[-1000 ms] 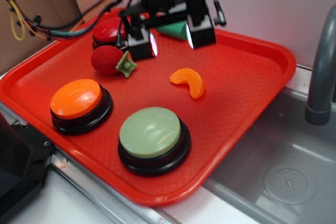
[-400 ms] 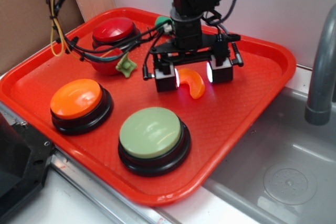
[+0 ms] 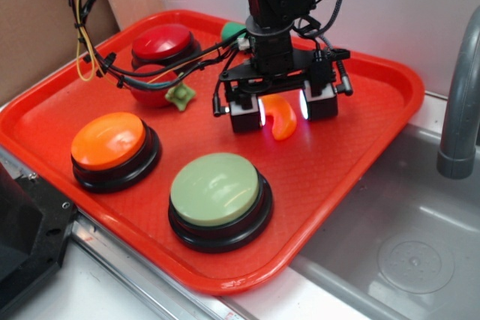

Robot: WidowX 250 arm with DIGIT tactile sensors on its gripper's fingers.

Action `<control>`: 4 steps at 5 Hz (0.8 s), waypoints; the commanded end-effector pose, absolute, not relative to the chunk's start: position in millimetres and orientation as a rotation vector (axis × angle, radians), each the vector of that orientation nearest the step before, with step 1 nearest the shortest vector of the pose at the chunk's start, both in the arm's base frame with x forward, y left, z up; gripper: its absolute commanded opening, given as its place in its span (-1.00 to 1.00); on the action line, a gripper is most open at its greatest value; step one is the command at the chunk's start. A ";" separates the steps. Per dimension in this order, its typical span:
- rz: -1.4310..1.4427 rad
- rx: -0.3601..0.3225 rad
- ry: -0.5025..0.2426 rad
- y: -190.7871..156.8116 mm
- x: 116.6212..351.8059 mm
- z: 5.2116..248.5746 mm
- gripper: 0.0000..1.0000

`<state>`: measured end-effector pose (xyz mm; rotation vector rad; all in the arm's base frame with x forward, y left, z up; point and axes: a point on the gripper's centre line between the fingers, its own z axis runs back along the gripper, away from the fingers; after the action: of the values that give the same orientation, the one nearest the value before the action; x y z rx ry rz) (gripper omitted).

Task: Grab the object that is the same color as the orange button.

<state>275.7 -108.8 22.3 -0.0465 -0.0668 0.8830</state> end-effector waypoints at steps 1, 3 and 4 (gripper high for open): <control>0.857 -0.105 -0.048 -108.4 273.2 24.3 -1.00; 0.835 -0.099 -0.053 -109.3 272.0 29.4 -1.00; 0.800 -0.105 -0.112 -102.9 273.8 55.7 -1.00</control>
<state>266.3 -107.8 38.4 -0.0578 -0.0625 0.7988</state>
